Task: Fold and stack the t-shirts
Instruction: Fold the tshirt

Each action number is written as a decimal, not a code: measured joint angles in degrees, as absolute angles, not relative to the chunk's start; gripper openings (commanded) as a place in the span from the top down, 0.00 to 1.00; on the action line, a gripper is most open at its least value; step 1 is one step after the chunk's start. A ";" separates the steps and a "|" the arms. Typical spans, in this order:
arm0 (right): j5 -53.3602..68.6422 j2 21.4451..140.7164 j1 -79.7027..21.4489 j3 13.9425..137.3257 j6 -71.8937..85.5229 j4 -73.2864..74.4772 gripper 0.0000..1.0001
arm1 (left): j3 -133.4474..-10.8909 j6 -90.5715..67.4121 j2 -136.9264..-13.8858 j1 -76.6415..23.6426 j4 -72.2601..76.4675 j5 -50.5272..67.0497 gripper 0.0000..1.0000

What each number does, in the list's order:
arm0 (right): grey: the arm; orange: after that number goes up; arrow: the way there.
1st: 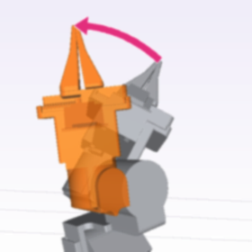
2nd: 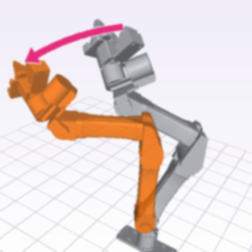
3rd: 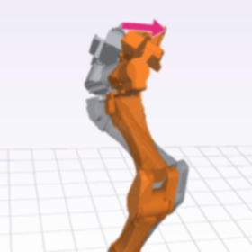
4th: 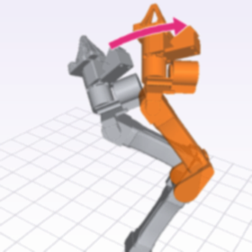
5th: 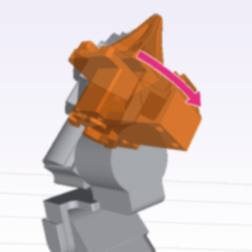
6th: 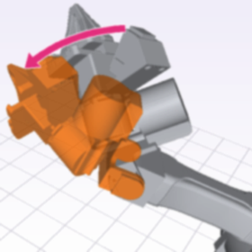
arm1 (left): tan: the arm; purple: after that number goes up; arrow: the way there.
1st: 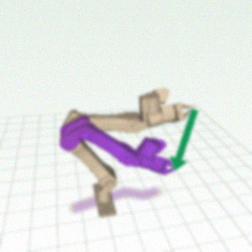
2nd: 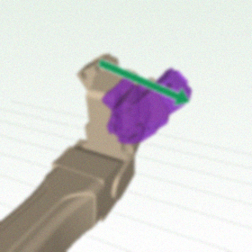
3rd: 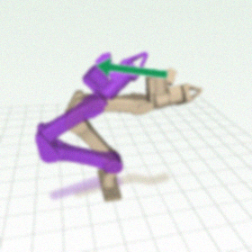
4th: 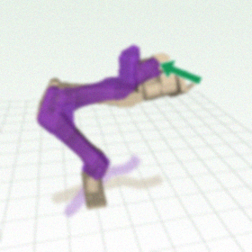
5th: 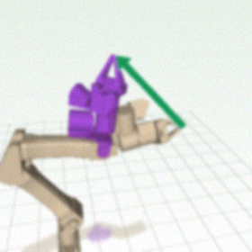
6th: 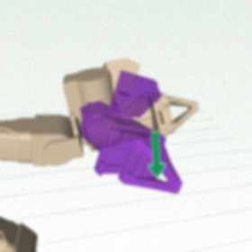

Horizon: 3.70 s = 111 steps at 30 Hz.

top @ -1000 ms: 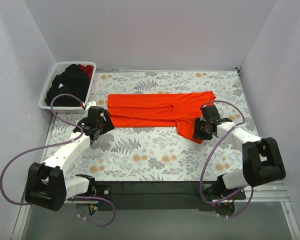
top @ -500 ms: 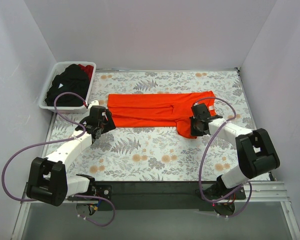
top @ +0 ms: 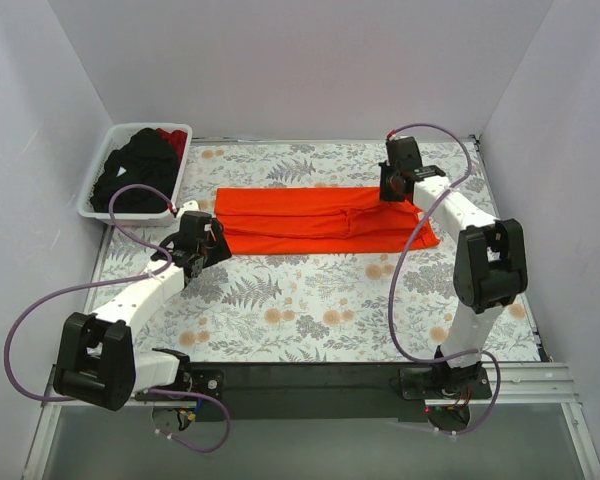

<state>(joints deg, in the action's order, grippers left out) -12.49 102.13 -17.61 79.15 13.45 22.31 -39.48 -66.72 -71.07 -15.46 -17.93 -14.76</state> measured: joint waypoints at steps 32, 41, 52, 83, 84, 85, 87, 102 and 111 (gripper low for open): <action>9.02 88.44 13.08 52.10 24.03 8.43 0.43 | -48.47 -75.40 -86.02 -7.40 -19.27 -10.85 0.36; 20.58 90.85 18.83 42.94 29.26 -1.28 0.46 | -52.62 -76.51 -94.48 -6.81 -19.25 -8.78 0.42; 23.79 95.94 19.40 42.94 30.06 -7.09 0.84 | -53.60 -76.55 -96.42 -6.31 -18.79 -8.34 0.79; 15.14 89.89 23.55 46.15 23.33 5.78 0.58 | -41.82 -79.70 -82.02 -6.48 -25.17 -9.32 0.35; 13.63 88.62 22.90 46.72 22.96 6.83 0.58 | -41.47 -79.46 -81.41 -6.48 -25.65 -9.47 0.35; 12.34 87.35 22.15 47.33 22.59 7.62 0.58 | -41.17 -79.18 -80.73 -6.48 -26.00 -9.63 0.35; 9.45 85.12 20.05 48.84 22.04 8.75 0.59 | -40.97 -78.35 -79.11 -6.48 -26.65 -9.87 0.35; 5.63 98.17 -8.23 64.45 17.54 8.43 0.84 | -39.13 -74.96 -74.00 -7.51 -23.81 -11.94 0.35; 6.22 110.96 -12.97 74.76 17.67 8.56 0.84 | -39.16 -74.37 -74.00 -7.62 -23.49 -12.86 0.35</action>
